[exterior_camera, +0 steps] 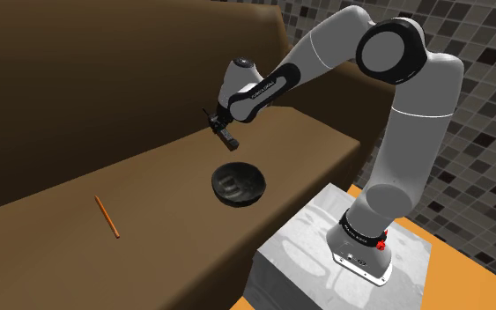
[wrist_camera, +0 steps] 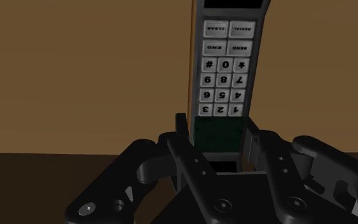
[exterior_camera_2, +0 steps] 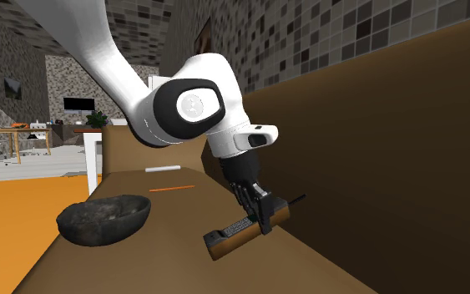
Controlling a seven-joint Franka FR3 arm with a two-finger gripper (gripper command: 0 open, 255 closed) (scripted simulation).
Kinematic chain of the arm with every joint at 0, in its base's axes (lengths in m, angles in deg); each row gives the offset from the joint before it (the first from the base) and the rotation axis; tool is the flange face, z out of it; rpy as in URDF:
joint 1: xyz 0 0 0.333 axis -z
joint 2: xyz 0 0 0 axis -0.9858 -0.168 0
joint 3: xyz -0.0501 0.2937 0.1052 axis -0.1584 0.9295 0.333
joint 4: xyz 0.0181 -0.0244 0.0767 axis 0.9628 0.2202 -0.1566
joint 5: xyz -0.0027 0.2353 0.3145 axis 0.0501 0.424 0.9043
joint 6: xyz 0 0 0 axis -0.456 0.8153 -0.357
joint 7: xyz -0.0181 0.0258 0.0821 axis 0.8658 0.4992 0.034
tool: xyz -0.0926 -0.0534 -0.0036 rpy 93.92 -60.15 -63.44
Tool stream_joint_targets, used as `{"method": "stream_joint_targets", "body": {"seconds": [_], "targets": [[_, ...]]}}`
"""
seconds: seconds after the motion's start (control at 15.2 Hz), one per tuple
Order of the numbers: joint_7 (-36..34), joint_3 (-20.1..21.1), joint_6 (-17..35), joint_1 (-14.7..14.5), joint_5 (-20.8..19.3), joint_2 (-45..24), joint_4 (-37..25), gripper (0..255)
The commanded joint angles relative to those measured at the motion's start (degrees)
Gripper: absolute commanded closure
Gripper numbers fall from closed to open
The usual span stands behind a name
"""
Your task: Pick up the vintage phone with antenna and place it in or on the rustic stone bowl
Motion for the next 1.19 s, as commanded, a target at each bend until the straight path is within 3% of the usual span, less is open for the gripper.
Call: {"method": "stream_joint_targets", "body": {"seconds": [0.0,0.2,1.12], "targets": [[0.02,0.03,0.02,-0.02,-0.02,-0.01,0.0,255],[0.04,0.02,0.02,-0.02,-0.02,-0.02,-0.02,255],[2.97,1.28,-9.44,0.69,3.13,6.71,-2.83,255]]}}
